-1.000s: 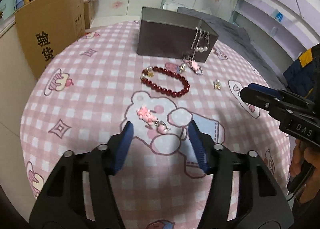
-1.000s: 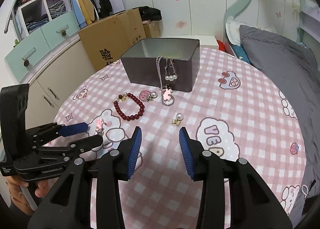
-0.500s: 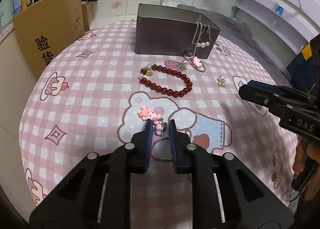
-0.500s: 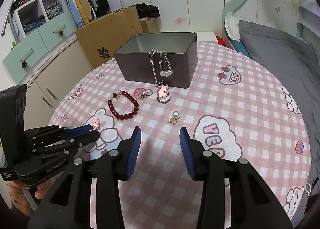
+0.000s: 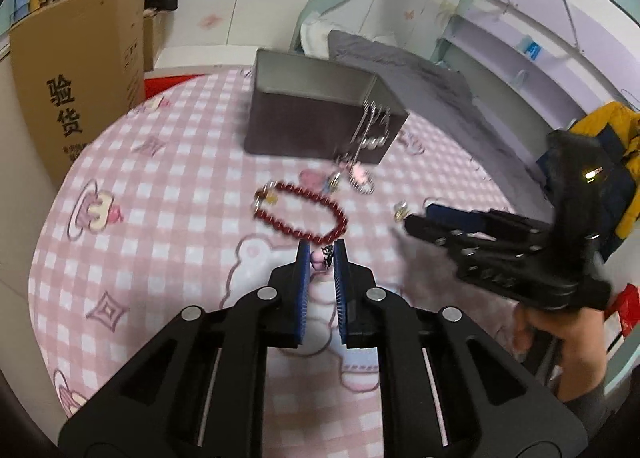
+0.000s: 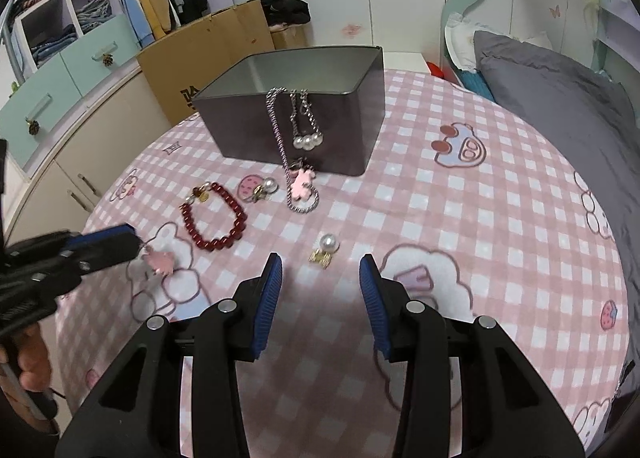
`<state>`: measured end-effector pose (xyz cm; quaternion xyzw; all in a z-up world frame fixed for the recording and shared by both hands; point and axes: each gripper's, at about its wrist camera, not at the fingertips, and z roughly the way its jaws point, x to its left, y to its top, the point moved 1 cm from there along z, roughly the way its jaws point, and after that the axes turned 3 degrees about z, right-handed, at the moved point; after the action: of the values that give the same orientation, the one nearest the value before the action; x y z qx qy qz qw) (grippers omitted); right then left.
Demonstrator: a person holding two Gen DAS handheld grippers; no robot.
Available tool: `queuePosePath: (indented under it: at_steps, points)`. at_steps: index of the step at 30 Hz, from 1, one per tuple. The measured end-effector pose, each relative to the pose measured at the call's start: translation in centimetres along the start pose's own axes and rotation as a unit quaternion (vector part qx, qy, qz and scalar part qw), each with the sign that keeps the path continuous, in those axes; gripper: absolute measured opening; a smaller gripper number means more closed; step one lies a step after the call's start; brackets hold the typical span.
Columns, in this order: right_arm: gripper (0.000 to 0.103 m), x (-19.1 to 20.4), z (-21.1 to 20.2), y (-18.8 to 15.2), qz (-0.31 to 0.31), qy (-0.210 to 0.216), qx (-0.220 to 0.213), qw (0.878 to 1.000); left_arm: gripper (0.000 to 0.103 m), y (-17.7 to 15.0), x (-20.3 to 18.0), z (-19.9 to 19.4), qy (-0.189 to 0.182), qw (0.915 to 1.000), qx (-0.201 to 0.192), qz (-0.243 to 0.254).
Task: Organize jewelry
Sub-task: 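Grasp the pink charm with the left tool while the right tool grasps the pearl earring, then lower both held pieces into the grey box and open both tools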
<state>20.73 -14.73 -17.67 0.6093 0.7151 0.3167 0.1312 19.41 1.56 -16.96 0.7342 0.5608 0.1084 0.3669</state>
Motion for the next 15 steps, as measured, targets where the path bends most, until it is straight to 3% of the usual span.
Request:
queuePosePath:
  at_steps: [5, 9, 15]
  points:
    - [0.036, 0.5, 1.4, 0.6, -0.024, -0.023, 0.006, 0.999, 0.012, 1.7, -0.4, 0.3, -0.001, 0.9999, -0.008, 0.009]
    - [0.012, 0.8, 1.9, 0.6, -0.055, -0.056, 0.002, 0.997, 0.012, 3.0, -0.5, 0.6, -0.004, 0.9998, -0.012, 0.017]
    - [0.011, 0.4, 1.1, 1.2, -0.058, -0.042, -0.003, 0.997, 0.012, 5.7, -0.6, 0.0, -0.016, 0.9989, -0.036, 0.027]
